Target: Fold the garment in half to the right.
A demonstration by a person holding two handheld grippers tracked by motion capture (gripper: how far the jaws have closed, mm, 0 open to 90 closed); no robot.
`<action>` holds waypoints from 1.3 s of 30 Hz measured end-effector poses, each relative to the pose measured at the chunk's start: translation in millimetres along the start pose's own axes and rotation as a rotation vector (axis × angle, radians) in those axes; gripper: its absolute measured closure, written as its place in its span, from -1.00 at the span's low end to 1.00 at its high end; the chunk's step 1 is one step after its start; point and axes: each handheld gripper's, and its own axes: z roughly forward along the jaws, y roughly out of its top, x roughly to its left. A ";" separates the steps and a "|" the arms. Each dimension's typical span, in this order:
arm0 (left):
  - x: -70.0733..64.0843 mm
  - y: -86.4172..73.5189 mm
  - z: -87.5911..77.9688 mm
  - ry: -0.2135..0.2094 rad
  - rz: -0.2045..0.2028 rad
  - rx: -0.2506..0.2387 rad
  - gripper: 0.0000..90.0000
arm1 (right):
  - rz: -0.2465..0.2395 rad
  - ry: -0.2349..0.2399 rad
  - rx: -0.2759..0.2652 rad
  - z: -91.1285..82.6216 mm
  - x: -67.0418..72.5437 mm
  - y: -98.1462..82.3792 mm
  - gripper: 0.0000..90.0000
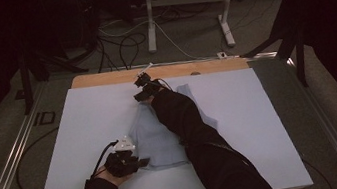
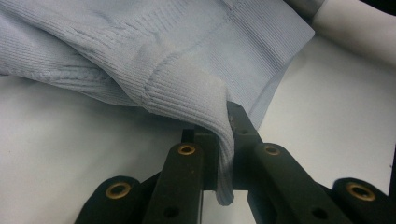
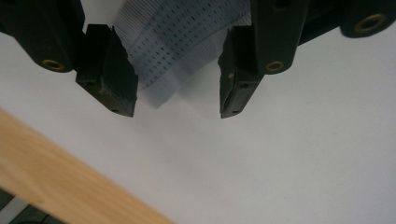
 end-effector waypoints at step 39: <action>-0.7 -1.1 0.3 0.008 -0.028 -0.004 0.93 | -0.155 -0.118 0.102 1.3 8.3 2.7 0.94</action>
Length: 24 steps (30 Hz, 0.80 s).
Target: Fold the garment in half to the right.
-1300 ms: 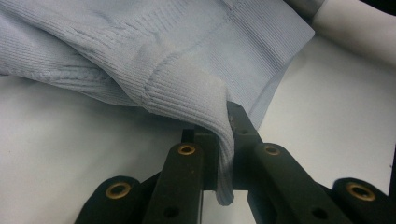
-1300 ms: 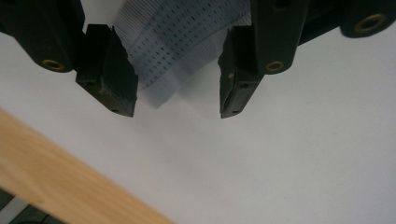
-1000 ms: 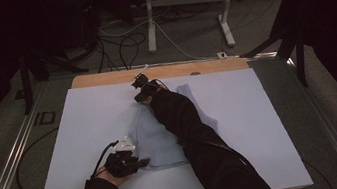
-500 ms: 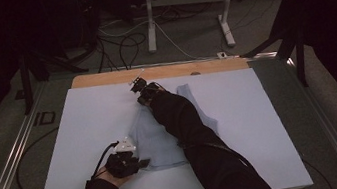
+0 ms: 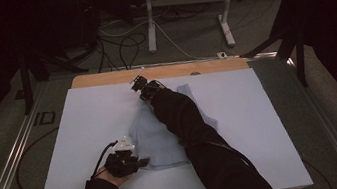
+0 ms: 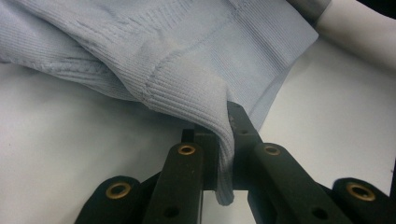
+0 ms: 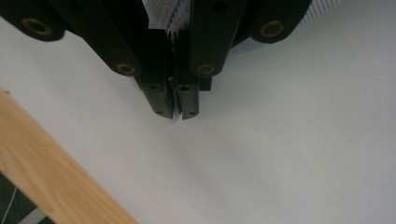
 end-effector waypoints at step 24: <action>-10.4 19.1 -12.7 0.013 0.020 -0.039 0.93 | 0.026 -0.005 -0.108 -51.1 -23.5 10.2 0.95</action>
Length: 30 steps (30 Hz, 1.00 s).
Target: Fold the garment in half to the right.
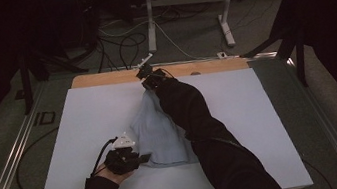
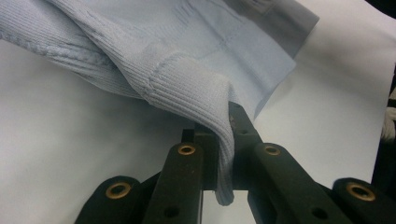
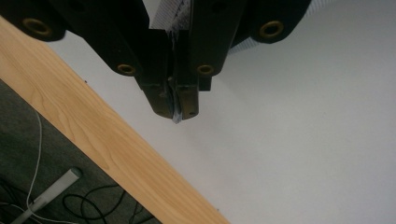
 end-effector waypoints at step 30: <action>-33.2 54.1 20.3 -0.046 0.120 0.022 0.93 | 0.056 -0.037 -0.062 -48.5 -42.6 -27.2 0.95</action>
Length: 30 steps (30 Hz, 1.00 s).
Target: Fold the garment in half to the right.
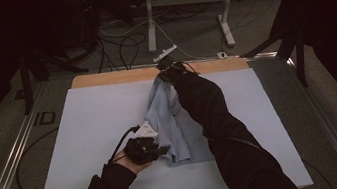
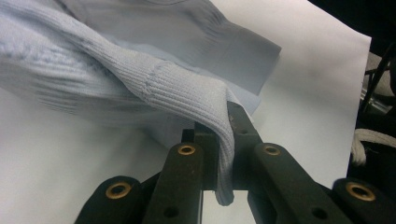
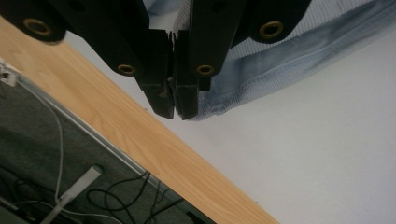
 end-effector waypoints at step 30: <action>-29.4 50.6 58.3 -0.062 0.095 0.042 0.93 | 0.102 -0.038 -0.015 -21.1 -53.7 -46.3 0.95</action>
